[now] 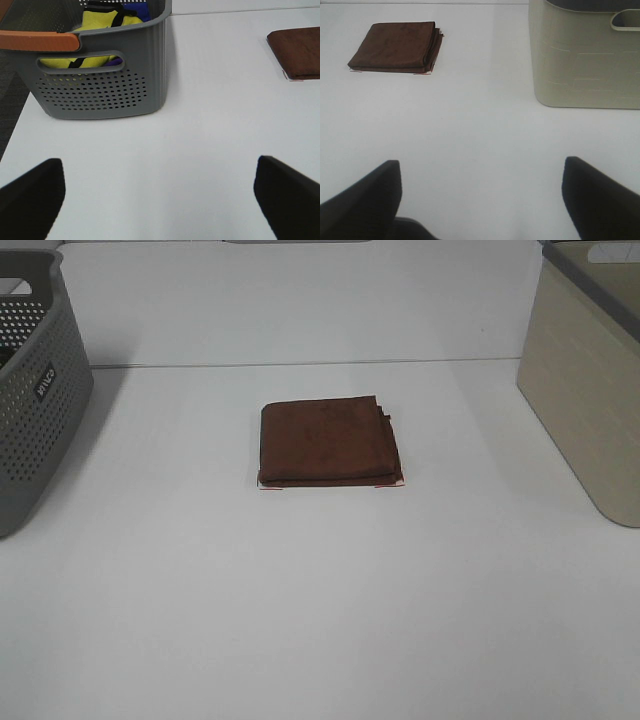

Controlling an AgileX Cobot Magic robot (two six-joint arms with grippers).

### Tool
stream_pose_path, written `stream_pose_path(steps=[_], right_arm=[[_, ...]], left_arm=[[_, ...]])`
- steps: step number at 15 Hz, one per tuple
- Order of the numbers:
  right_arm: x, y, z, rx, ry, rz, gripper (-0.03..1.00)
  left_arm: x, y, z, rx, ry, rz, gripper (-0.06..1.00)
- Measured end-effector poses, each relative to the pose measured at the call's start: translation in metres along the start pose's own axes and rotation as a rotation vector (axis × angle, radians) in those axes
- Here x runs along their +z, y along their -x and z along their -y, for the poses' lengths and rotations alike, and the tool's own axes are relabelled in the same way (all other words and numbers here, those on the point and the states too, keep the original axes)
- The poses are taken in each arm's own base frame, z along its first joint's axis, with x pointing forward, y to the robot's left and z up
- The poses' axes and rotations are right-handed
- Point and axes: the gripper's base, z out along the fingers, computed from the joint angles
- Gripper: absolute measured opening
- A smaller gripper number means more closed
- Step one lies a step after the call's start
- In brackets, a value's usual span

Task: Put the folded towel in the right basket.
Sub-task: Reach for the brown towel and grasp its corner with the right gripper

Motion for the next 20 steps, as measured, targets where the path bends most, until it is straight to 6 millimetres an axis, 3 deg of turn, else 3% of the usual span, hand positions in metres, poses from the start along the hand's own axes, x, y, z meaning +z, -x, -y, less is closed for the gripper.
stream_pose_path(steps=[20], right_arm=[[0.0, 0.0, 0.0, 0.0, 0.0, 0.0, 0.82]], left_arm=[[0.0, 0.0, 0.0, 0.0, 0.0, 0.0, 0.97]])
